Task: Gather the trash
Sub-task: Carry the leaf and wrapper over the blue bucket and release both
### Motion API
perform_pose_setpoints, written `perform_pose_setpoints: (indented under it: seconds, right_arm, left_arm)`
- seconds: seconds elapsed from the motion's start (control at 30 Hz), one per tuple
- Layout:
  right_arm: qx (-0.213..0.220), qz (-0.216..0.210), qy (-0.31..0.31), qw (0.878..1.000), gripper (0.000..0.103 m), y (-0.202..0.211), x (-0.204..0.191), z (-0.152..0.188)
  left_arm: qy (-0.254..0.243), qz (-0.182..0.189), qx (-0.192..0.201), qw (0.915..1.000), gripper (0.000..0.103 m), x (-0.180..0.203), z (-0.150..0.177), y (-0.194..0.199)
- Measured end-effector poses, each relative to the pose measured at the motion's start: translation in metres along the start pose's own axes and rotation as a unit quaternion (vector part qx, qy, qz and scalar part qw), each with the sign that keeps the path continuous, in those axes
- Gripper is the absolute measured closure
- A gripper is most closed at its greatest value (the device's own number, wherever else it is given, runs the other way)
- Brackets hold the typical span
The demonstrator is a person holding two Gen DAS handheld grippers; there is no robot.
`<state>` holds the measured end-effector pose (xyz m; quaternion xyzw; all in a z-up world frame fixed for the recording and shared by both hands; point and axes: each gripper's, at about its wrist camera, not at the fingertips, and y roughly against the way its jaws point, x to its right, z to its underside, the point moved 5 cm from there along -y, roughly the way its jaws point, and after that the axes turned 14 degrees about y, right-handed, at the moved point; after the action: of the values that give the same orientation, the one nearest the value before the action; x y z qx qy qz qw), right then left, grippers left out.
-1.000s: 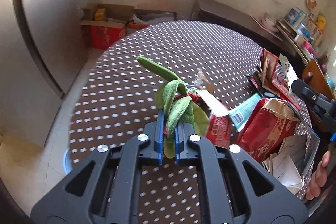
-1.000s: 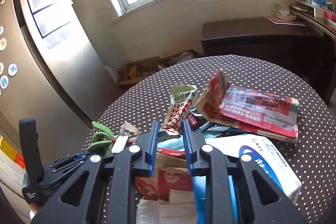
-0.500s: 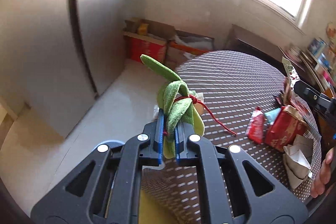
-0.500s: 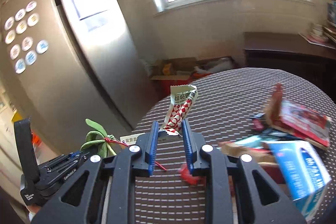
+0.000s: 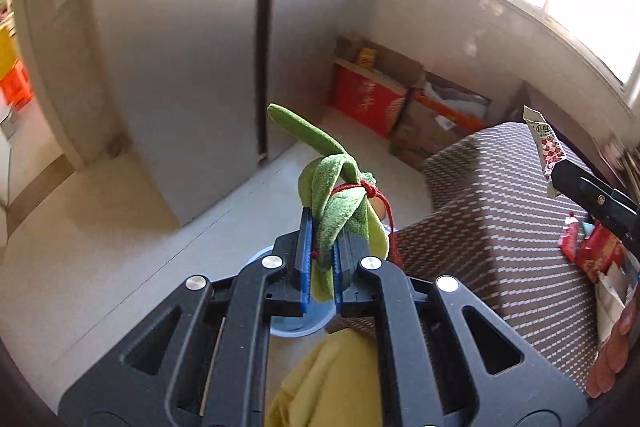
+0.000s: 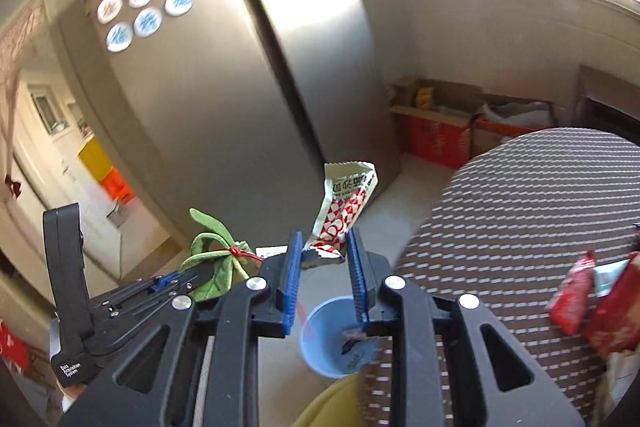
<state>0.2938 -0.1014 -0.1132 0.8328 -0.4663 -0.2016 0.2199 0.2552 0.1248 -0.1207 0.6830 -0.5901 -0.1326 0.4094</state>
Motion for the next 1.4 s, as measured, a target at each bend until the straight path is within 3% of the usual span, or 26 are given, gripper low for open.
perform_pose_setpoints:
  seconds: [0.2,0.43,0.47,0.5,0.53,0.73,0.97,1.03,1.1,1.13,1.17,1.4]
  right_arm:
    - [-0.030,-0.021,0.014,0.999,0.080,-0.030,-0.032,0.007]
    - [-0.057,-0.017,0.021,0.998,0.080,-0.050,-0.044,0.017]
    - [-0.059,-0.015,0.020,0.998,0.080,-0.052,-0.043,0.018]
    - [-0.061,-0.014,0.019,0.998,0.080,-0.054,-0.043,0.018]
    - [-0.064,-0.012,0.016,0.998,0.080,-0.056,-0.042,0.019]
    - [-0.088,-0.010,0.012,0.996,0.080,-0.072,-0.034,0.026]
    - [-0.129,-0.032,0.018,0.991,0.080,-0.102,-0.051,0.035]
    - [-0.137,-0.037,0.011,0.990,0.076,-0.110,-0.054,0.036]
    - [-0.146,-0.038,0.010,0.988,0.058,-0.118,-0.057,0.037]
    - [-0.151,-0.033,0.017,0.988,0.042,-0.121,-0.059,0.038]
    - [-0.151,-0.026,0.022,0.988,0.037,-0.121,-0.059,0.039]
    - [-0.158,-0.020,0.012,0.987,0.037,-0.118,-0.053,0.050]
  left_arm:
    - [0.021,-0.022,-0.018,0.9994,0.095,-0.040,0.004,-0.012]
    - [0.026,-0.018,-0.049,0.9983,0.090,-0.046,0.009,-0.040]
    - [0.031,-0.015,-0.060,0.9976,0.076,-0.047,0.010,-0.048]
    - [0.034,-0.014,-0.072,0.9967,0.043,-0.048,0.010,-0.056]
    - [0.038,-0.015,-0.076,0.9963,0.034,-0.050,0.010,-0.061]
    - [0.050,-0.030,-0.089,0.9943,0.034,-0.064,0.016,-0.080]
    - [0.058,-0.055,-0.086,0.9931,0.034,-0.080,0.014,-0.080]
    - [0.062,-0.062,-0.082,0.9928,0.034,-0.087,0.013,-0.075]
    - [0.065,-0.067,-0.077,0.9927,0.034,-0.092,0.012,-0.070]
    - [0.065,-0.068,-0.076,0.9926,0.034,-0.094,0.012,-0.068]
    - [0.066,-0.071,-0.075,0.9925,0.034,-0.096,0.013,-0.066]
    - [0.066,-0.074,-0.074,0.9923,0.034,-0.097,0.022,-0.059]
